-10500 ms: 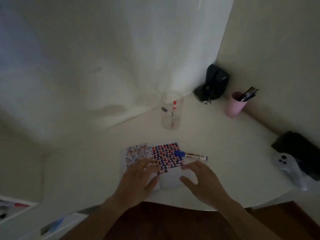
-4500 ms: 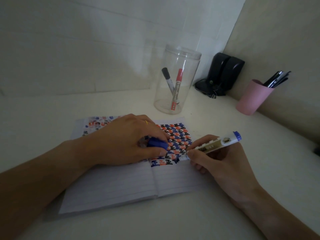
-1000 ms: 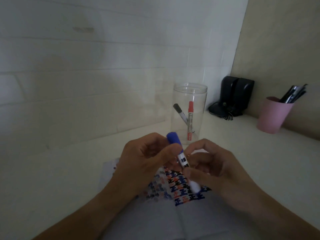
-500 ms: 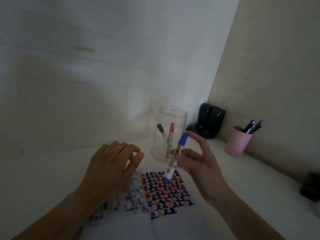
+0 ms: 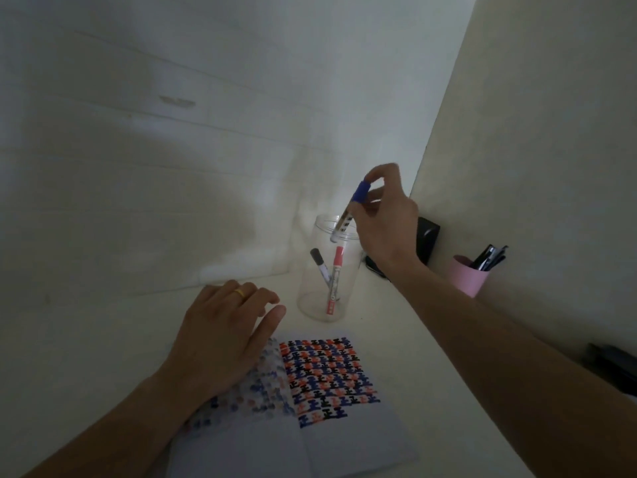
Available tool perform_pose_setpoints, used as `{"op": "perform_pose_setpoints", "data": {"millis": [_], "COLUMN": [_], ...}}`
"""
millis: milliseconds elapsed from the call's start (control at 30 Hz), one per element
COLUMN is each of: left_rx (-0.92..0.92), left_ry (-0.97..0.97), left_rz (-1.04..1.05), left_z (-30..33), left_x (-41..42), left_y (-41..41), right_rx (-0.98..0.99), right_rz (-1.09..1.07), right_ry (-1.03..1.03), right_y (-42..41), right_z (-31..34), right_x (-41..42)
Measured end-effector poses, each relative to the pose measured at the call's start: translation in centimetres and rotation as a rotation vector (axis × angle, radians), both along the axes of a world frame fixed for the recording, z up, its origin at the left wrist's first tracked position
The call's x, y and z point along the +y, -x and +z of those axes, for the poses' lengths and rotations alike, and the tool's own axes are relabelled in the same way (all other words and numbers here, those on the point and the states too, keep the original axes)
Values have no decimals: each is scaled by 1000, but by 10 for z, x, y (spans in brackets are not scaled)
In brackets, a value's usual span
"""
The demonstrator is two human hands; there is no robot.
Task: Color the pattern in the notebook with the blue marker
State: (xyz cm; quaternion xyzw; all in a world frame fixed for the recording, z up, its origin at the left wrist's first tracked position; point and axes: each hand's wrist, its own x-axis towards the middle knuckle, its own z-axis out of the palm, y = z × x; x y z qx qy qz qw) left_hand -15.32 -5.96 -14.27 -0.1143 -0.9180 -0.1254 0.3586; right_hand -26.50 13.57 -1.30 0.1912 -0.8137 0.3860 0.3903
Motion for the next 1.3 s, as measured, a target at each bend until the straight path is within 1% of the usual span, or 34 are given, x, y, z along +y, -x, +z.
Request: {"op": "perform_pose_setpoints", "data": {"millis": [67,133,233,433,500,633,700,800,933,1033,1100,1200,1300], "left_rx": [-4,-14,-27,-39,-43,-50,-59,-81,-182,-269,-340,-477,-534], "left_ry": [4,12,16,30,30,22,19,40,86,115,131,205,250], "left_rz": [-1,-2,-6,-7,-8,-16,-40,-90,-174,-214,-216,-231,-258], "left_z": [0,0,-1,0,0,0,1,3,0,-4,-6,-11,-13], "left_x": [0,1,1,1,1,1,2,5,9,13,15,15,15], "left_y": [0,-1,0,0,-1,-1,-1,-4,-8,-9,-8,-4,-2], "right_rx": [-36,-112,-198,-269,-261,-154,-121,-166,-345,-470,-492,-489,-496], "right_rz": [-96,-173,-213,-239,-233,-213,-207,-160,-204,-153,-118,-108,-121], "right_ry": [-136,-214,-251,-296,-288,-237,-243,-279,-394,-433,-443,-527,-555], "right_y": [9,14,19,18,14,-7,-26,-56,-93,-115,-124,-130,-128], "right_z": [-7,-7,-7,-4,-4,-12,-23,-57,-107,-133,-147,-162,-163], "right_x": [-1,-1,-4,-5,-2,10,19,37,57,63,65,65,66]}}
